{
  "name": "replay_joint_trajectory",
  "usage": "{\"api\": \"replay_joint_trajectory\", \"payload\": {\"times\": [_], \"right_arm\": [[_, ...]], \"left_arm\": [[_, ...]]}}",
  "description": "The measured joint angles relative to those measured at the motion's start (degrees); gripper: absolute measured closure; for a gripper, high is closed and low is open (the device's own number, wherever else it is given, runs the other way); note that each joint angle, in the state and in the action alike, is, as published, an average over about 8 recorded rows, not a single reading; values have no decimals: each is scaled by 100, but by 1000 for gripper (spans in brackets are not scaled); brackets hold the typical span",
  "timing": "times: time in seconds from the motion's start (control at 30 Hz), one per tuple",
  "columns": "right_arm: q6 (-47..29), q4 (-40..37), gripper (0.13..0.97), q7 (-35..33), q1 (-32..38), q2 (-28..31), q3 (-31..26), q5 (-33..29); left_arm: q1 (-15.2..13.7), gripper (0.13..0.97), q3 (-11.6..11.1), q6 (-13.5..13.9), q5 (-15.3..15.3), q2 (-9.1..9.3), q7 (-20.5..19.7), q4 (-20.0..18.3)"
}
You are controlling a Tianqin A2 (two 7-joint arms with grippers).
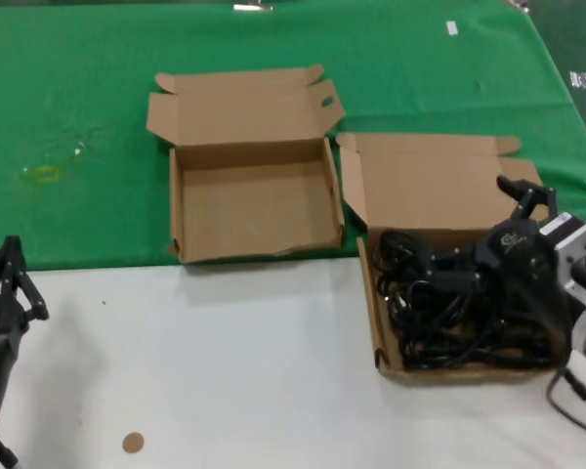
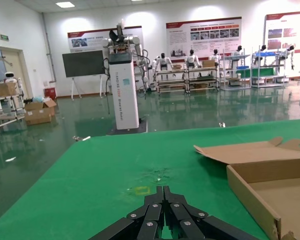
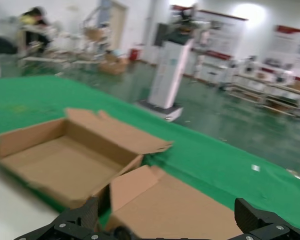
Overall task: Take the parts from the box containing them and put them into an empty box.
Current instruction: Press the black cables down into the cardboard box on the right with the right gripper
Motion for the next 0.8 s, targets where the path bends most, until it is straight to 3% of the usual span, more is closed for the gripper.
{"api": "replay_joint_trajectory", "payload": {"times": [0.33, 0.8], "right_arm": [[-1830, -216, 129, 135, 683, 1058, -266, -566], [-4367, -843, 129, -911, 1809, 1424, -201, -1797]], "left_arm": [[0, 945, 0, 0, 0, 0, 0, 0], [0, 945, 0, 0, 0, 0, 0, 0]]}}
